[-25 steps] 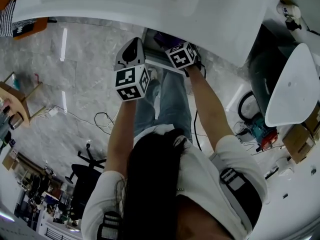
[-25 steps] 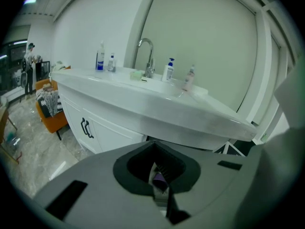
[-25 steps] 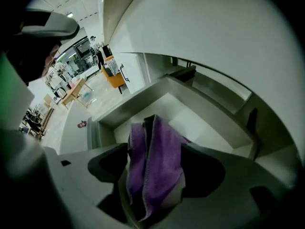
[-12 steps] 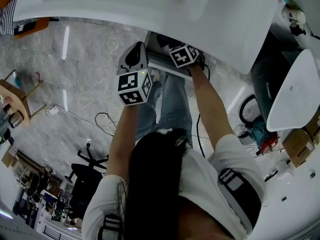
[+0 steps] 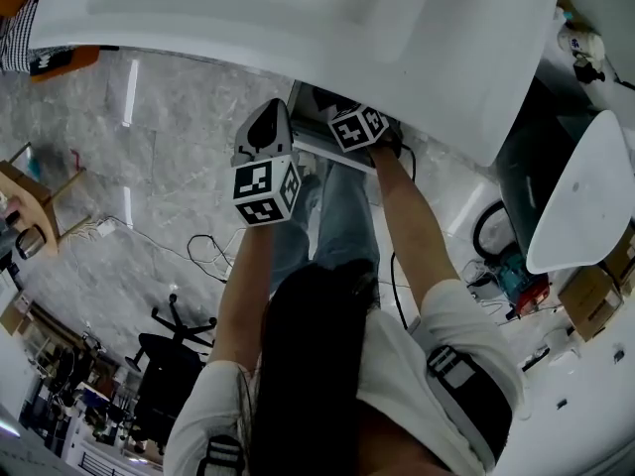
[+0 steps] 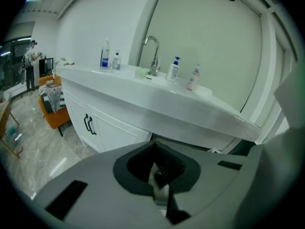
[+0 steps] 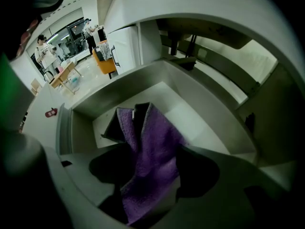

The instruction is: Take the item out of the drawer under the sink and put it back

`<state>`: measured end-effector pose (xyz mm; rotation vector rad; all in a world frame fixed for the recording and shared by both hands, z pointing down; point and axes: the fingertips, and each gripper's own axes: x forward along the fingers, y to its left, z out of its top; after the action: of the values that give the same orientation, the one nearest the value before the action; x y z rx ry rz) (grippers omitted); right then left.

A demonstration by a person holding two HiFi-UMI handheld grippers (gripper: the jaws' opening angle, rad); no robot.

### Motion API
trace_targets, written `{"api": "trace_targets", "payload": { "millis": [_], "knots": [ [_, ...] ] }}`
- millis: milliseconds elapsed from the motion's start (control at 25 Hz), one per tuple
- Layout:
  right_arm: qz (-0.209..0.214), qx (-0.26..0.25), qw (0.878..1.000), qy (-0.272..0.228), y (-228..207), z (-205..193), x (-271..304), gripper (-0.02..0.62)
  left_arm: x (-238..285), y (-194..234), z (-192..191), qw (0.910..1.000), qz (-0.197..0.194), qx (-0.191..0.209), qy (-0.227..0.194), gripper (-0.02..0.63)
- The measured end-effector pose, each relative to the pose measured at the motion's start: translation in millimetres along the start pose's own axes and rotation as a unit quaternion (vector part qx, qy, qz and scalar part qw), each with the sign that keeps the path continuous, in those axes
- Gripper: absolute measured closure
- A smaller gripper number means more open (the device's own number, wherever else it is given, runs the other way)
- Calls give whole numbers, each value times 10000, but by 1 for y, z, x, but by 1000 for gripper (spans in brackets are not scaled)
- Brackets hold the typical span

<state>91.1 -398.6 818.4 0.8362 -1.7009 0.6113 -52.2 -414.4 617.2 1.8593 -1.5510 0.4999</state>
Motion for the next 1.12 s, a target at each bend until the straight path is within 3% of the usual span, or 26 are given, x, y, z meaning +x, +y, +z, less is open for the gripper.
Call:
{"api": "trace_targets", "payload": {
  "millis": [320,520,720,920,1120],
  "knots": [
    [85,145,9998,-88,4,5,-2,421,-3,4,-7,9999,49,18,91,603],
    [167,203,9995,-144,4,5,-5,471,-8,3,-13,9997,73,-208,92,603],
    [106,797,9958,-435,-6,7,-15,489,-9,-2,-12,9994,83,-335,96,603],
    [220,550,9962,-640,3,18,-34,494,-10,-12,-11,9997,-101,-211,107,603],
    [334,959,9918,-776,-2,17,-54,494,-15,-15,-7,9995,-121,-296,50,603]
  ]
}}
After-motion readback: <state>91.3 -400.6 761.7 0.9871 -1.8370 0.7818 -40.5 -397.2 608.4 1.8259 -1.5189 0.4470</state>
